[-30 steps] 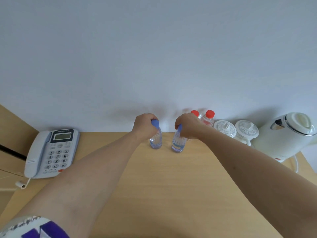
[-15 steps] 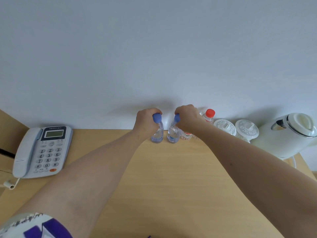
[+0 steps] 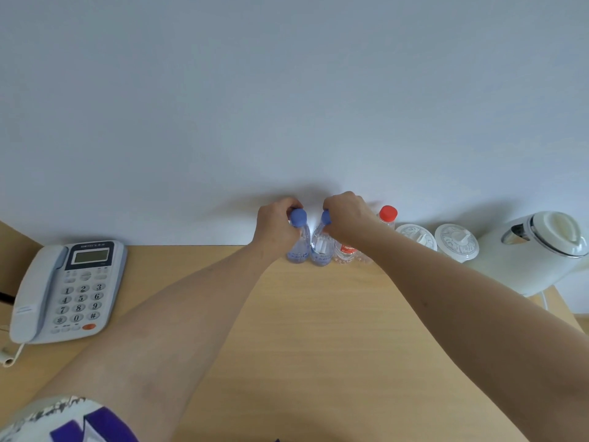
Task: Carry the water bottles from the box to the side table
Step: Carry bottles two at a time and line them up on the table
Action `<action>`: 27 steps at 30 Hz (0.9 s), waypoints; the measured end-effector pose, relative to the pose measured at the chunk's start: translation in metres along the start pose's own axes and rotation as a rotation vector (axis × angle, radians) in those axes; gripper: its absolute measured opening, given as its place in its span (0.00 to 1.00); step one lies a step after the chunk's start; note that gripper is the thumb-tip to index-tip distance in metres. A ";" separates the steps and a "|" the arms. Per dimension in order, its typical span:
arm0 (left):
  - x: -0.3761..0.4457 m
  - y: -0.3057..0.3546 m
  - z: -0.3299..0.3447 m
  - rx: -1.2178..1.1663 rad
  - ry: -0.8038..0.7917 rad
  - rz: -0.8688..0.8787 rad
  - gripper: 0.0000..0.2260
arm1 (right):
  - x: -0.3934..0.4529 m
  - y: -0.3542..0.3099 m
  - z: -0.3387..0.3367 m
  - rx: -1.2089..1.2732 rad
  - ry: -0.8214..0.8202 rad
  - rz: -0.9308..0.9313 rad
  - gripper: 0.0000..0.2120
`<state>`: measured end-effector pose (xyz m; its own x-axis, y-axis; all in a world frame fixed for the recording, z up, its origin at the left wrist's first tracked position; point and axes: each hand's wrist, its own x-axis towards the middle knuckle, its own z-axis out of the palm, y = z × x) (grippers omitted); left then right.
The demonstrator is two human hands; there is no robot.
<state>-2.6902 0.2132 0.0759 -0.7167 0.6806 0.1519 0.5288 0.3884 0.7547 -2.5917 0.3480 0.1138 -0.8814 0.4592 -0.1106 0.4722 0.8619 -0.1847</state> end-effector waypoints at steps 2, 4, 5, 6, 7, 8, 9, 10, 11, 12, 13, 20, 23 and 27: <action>0.000 0.000 0.002 -0.016 0.002 -0.007 0.16 | 0.001 -0.001 0.001 -0.003 0.013 0.005 0.09; 0.001 0.000 0.003 -0.020 0.003 0.001 0.16 | 0.001 -0.001 0.002 -0.011 0.015 0.001 0.09; 0.001 0.000 0.002 -0.021 0.004 0.002 0.16 | 0.001 -0.001 0.002 -0.016 0.018 -0.002 0.10; 0.002 0.000 0.002 -0.021 0.004 0.003 0.16 | 0.001 0.000 0.001 -0.021 0.025 -0.004 0.10; 0.002 0.000 0.002 -0.022 0.004 0.004 0.17 | 0.001 0.001 0.001 -0.024 0.032 -0.005 0.10; 0.003 0.000 0.002 -0.024 0.004 0.005 0.17 | 0.001 0.002 0.001 -0.022 0.038 -0.004 0.09; 0.003 0.000 0.002 -0.026 0.003 0.005 0.17 | 0.001 0.001 0.001 -0.017 0.041 0.003 0.08; 0.002 0.001 0.003 -0.027 0.003 0.003 0.17 | 0.000 0.001 0.001 -0.013 0.043 0.013 0.07; 0.002 0.001 0.003 -0.025 0.004 -0.001 0.18 | 0.000 -0.001 0.002 -0.011 0.043 0.023 0.06; 0.002 0.001 0.003 -0.023 0.003 -0.005 0.18 | -0.001 -0.002 0.002 -0.012 0.044 0.028 0.05; 0.001 0.001 0.002 -0.020 0.003 -0.006 0.18 | -0.001 -0.003 0.002 -0.013 0.045 0.030 0.04; -0.003 0.006 0.006 0.043 0.017 -0.023 0.18 | -0.001 -0.001 0.004 -0.025 0.050 -0.003 0.04; -0.005 0.009 0.007 0.083 0.031 -0.035 0.18 | -0.002 0.001 0.004 -0.021 0.038 -0.024 0.03; -0.008 0.014 0.005 0.160 0.039 -0.073 0.22 | -0.006 0.005 0.004 0.023 0.017 -0.055 0.08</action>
<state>-2.6750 0.2165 0.0824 -0.7713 0.6236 0.1274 0.5382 0.5321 0.6536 -2.5840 0.3489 0.1100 -0.9058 0.4153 -0.0837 0.4234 0.8807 -0.2122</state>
